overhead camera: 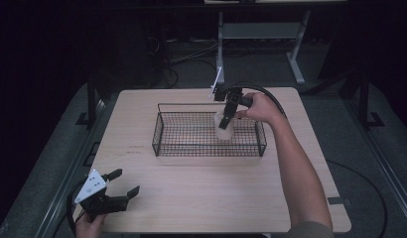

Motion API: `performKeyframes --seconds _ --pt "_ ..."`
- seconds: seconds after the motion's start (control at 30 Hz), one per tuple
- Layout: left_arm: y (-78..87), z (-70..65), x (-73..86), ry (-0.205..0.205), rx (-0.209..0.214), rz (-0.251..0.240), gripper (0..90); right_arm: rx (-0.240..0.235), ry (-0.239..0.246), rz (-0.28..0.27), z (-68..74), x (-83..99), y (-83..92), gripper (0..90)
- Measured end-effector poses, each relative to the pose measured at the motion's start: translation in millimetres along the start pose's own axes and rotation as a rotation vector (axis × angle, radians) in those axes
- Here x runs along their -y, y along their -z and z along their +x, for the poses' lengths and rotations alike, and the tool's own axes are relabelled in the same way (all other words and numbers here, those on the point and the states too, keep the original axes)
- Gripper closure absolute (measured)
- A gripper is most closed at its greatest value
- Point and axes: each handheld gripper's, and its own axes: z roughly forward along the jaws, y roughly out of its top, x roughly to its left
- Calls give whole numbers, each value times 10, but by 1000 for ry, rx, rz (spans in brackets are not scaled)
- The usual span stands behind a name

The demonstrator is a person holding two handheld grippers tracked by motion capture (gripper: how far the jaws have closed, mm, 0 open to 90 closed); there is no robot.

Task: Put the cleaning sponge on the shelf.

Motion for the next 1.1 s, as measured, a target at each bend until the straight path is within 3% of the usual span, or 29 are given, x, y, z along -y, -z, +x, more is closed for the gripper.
performKeyframes --seconds 0.5,0.63,1.1 --pt "22 3 11 -7 -4 5 141 -32 -1 12 -35 -69 -197 278" --pt "31 8 13 -9 -5 5 141 -43 -8 -7 -43 -46 -232 278" --pt "34 4 12 -10 -5 5 141 -50 -5 25 -44 -48 -408 277"
